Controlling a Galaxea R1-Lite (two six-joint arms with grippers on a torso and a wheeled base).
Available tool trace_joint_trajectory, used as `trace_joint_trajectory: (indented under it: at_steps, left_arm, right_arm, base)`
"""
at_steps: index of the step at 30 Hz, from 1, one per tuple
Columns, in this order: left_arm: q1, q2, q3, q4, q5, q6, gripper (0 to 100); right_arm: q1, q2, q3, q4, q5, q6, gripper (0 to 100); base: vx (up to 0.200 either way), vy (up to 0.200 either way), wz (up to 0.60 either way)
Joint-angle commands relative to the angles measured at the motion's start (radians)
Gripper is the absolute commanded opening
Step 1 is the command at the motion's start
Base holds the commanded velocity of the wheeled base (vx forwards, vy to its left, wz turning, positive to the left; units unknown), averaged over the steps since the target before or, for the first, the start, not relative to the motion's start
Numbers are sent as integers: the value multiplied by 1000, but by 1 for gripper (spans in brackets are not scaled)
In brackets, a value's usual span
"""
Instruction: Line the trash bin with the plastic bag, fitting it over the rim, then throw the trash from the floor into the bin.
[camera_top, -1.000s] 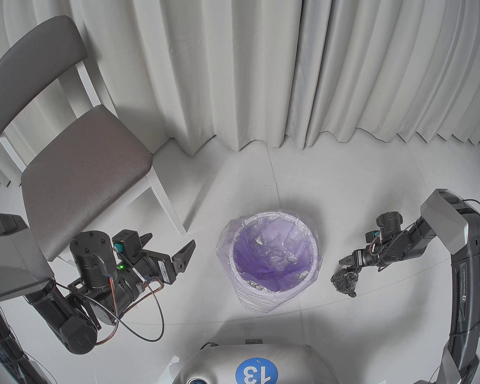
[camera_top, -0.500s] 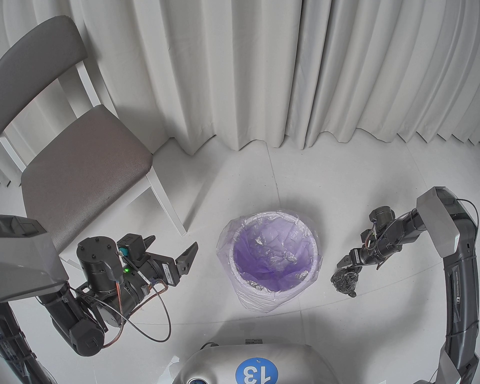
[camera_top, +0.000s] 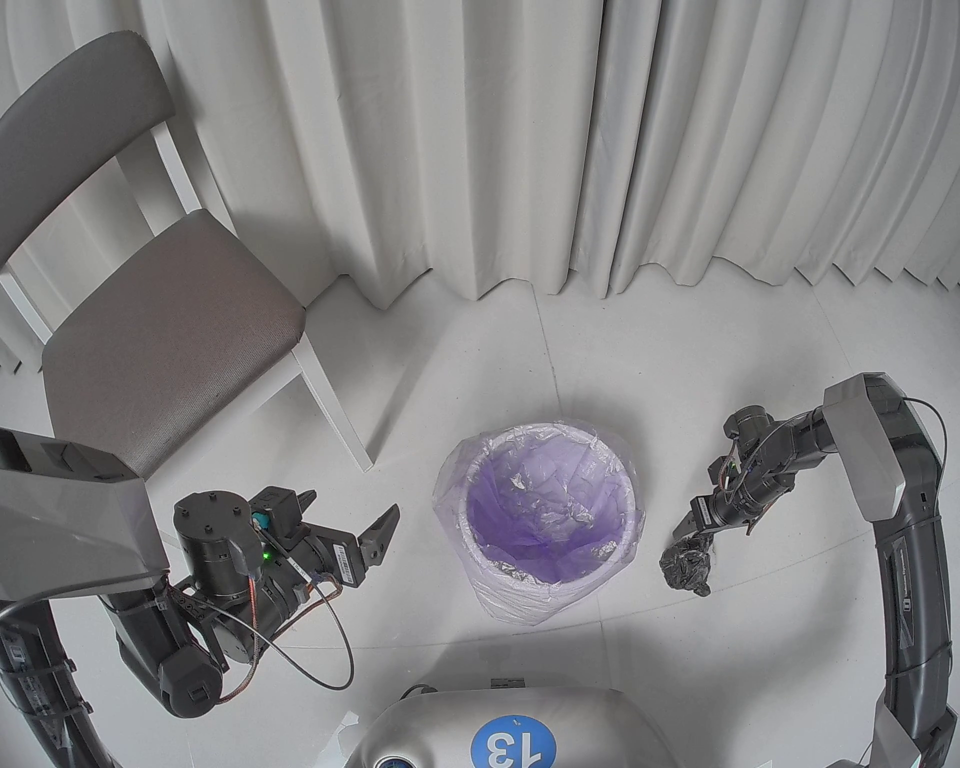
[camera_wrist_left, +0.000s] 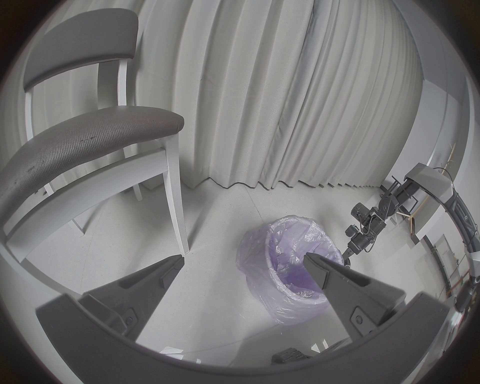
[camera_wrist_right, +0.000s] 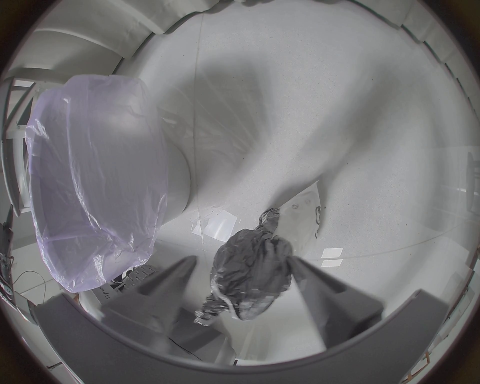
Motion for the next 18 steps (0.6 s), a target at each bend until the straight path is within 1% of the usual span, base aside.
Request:
trace_joint_trajectory:
  at_steps: [1, 6, 11, 18]
  left_arm:
    - [-10, 3, -3, -16, 5, 1, 100]
    - [-16, -8, 1, -15, 8, 1, 100]
    - [-16, -8, 4, -15, 8, 1, 100]
    - [-16, -2, 7, -16, 6, -3, 100]
  right_arm:
    - [1, 13, -17, 4, -1, -3, 0]
    - [0, 7, -14, 6, -6, -3, 0]
    - [-2, 2, -11, 34, -30, -3, 0]
    - [-19, -3, -26, 34, -30, -18, 0]
  base:
    - [0, 0, 0]
    - [0, 0, 0]
    - [0, 0, 0]
    - [0, 0, 0]
